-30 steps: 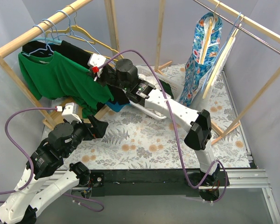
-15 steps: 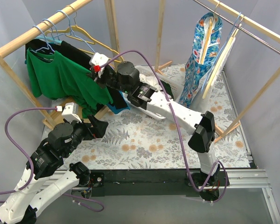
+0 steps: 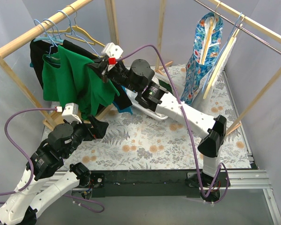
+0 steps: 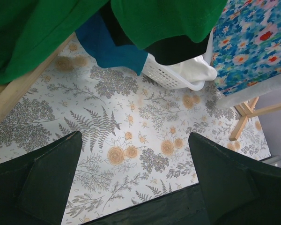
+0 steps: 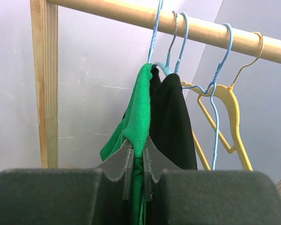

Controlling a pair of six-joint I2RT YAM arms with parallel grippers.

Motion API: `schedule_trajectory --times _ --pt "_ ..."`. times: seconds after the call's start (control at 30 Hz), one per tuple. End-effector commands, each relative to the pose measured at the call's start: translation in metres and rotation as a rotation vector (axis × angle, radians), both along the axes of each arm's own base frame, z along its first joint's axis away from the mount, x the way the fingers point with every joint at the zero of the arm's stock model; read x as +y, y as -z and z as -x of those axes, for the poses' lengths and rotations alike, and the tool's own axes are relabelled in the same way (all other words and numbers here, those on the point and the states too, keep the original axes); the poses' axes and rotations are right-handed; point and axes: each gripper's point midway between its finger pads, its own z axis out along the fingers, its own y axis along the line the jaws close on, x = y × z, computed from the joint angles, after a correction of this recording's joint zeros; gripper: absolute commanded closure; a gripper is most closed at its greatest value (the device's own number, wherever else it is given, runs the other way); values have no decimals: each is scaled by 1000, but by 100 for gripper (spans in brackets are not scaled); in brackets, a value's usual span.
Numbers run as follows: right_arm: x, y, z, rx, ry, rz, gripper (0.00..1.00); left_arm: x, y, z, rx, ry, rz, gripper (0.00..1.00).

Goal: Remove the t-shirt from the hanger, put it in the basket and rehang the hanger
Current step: Pick up the hanger from the clothesline.

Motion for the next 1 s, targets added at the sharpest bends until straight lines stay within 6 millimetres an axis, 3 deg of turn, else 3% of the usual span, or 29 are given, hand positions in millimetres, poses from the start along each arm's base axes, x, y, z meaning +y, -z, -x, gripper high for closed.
schedule_trajectory --times 0.0,0.4,0.47,0.6,0.63,0.7,0.73,0.8,0.83,0.87,0.97 --pt "-46 -90 21 -111 12 -261 99 0 -7 1 -21 3 18 2" --pt "-62 -140 35 -161 -23 -396 99 4 -10 2 -29 -10 24 2" --pt "-59 -141 38 -160 -40 -388 99 5 -9 2 -28 -15 19 2" --pt "-69 -134 49 -161 -59 -365 99 7 -11 2 -33 -24 18 2" --pt "-64 -116 47 -144 -64 -331 99 8 -11 2 -38 -24 16 2" --pt "-77 -115 57 -149 -69 -326 99 9 -12 2 -42 -28 12 2" --pt "-72 -93 55 -124 -70 -283 99 9 -12 1 -43 -29 8 2" --pt "-86 -94 68 -139 -84 -270 99 10 -14 1 -48 -31 8 2" --pt "-82 -71 69 -117 -94 -225 99 10 -16 0 -54 -33 7 2" --pt "-97 -78 80 -131 -100 -234 99 11 -17 -1 -59 -35 0 2" --pt "-119 -57 96 -133 -109 -200 99 13 -25 -2 -86 -36 -11 2"
